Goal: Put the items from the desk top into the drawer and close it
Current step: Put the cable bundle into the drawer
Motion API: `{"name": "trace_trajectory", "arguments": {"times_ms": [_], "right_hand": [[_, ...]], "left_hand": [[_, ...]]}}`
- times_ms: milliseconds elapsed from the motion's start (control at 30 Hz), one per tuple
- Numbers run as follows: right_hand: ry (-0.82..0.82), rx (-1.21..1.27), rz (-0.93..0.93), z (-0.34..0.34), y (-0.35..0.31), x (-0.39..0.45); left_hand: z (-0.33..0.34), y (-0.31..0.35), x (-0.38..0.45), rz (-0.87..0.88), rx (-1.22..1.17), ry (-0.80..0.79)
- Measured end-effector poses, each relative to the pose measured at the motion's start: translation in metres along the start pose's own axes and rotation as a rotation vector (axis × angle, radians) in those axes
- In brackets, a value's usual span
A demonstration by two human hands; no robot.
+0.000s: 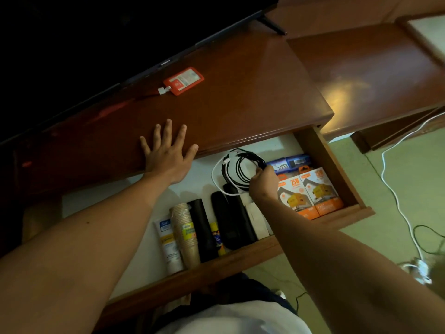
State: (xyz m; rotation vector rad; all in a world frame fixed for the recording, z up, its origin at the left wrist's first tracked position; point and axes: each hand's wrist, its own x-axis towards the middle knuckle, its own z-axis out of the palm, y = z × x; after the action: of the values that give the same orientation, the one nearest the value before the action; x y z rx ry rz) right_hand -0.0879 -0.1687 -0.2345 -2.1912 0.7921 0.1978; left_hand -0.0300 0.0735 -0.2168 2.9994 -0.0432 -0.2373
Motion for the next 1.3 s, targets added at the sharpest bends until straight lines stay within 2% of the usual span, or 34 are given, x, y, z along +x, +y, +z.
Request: {"name": "trace_trajectory", "arguments": {"times_ms": [233, 400, 600, 700, 1100, 1300], "right_hand": [[-0.038, -0.101, 0.076, 0.020, -0.016, 0.025], [-0.061, -0.076, 0.112, 0.024, -0.012, 0.036], [-0.072, 0.068, 0.182, 0.027, -0.013, 0.044], [-0.028, 0.101, 0.142, 0.027, -0.010, 0.044], [-0.089, -0.170, 0.007, 0.025, 0.006, 0.046], [-0.082, -0.161, -0.050, 0.027, 0.006, 0.047]], "left_hand": [[0.004, 0.002, 0.000, -0.008, 0.034, 0.069], [0.005, 0.003, 0.002, -0.016, 0.048, 0.102], [0.005, 0.004, 0.001, -0.024, 0.048, 0.115], [0.006, 0.005, 0.001, -0.025, 0.056, 0.121], [0.008, 0.006, 0.001, -0.033, 0.055, 0.142], [0.008, 0.006, 0.001, -0.033, 0.051, 0.158]]}}
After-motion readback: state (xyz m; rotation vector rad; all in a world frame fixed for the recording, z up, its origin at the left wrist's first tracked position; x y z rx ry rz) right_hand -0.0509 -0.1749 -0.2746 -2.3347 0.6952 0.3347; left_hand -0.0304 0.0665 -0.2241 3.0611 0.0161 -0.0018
